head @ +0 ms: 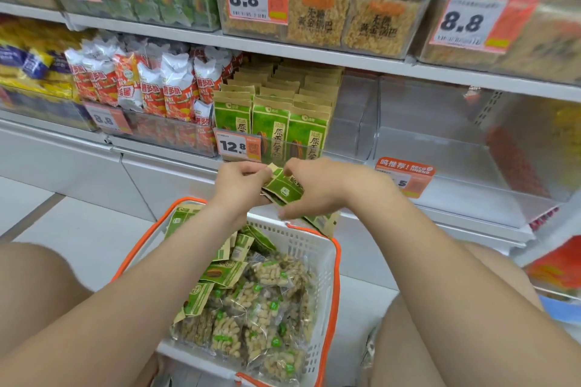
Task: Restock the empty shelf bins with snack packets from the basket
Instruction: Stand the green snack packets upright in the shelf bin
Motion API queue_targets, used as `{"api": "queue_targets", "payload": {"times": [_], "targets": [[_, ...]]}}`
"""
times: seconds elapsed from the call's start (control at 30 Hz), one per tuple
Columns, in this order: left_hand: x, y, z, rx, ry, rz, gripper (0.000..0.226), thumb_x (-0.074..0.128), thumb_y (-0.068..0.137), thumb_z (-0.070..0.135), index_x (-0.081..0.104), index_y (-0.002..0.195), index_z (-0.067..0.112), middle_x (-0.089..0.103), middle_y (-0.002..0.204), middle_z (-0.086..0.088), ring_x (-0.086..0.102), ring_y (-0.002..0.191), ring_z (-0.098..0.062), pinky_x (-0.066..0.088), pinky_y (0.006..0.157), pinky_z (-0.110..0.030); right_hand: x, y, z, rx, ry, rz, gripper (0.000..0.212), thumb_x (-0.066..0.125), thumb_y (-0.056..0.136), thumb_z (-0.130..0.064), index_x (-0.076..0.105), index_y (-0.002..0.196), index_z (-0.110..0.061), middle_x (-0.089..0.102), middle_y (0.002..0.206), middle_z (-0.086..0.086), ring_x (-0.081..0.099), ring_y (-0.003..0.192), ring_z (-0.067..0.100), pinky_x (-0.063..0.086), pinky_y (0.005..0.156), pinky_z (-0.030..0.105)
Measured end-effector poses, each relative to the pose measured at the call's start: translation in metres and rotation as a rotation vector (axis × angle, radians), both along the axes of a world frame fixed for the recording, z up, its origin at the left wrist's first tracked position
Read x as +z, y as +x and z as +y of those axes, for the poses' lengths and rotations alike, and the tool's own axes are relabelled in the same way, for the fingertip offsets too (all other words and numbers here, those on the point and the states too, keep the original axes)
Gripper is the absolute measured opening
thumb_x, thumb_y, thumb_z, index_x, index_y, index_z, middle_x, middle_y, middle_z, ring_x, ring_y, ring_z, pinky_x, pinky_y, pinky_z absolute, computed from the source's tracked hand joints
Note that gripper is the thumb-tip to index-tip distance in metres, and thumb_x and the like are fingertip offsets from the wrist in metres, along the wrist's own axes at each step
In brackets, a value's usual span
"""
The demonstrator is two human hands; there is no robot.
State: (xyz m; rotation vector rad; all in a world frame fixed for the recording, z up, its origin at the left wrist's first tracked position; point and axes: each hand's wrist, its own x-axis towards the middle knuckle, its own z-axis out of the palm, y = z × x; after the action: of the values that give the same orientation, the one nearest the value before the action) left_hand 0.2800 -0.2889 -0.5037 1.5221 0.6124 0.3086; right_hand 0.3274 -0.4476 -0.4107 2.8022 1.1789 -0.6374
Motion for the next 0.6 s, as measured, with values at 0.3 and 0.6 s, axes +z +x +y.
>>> {"api": "queue_targets", "payload": {"times": [0.3,0.6], "targets": [[0.044,0.004,-0.022,-0.017,-0.483,-0.107,0.012,0.065,0.099,0.003,0.068,0.102,-0.008,0.076,0.096,-0.024,0.078,0.08,-0.028,0.064,0.067,-0.035,0.006,-0.007,0.01,-0.108,0.13,-0.189,0.045,0.065,0.092,-0.021,0.038,0.127,-0.016,0.055,0.105,0.009,0.056,0.086,0.03,0.049,0.066,0.039],[0.061,0.014,-0.045,-0.086,-0.046,-0.101,0.035,0.042,0.111,0.042,0.068,0.12,0.02,0.075,0.108,0.001,0.07,0.105,-0.019,0.055,0.098,-0.043,0.028,0.01,-0.014,-0.597,0.828,0.147,0.04,0.057,0.09,-0.005,0.05,0.127,-0.018,0.064,0.112,0.004,0.065,0.1,0.022,0.057,0.088,0.039]]}}
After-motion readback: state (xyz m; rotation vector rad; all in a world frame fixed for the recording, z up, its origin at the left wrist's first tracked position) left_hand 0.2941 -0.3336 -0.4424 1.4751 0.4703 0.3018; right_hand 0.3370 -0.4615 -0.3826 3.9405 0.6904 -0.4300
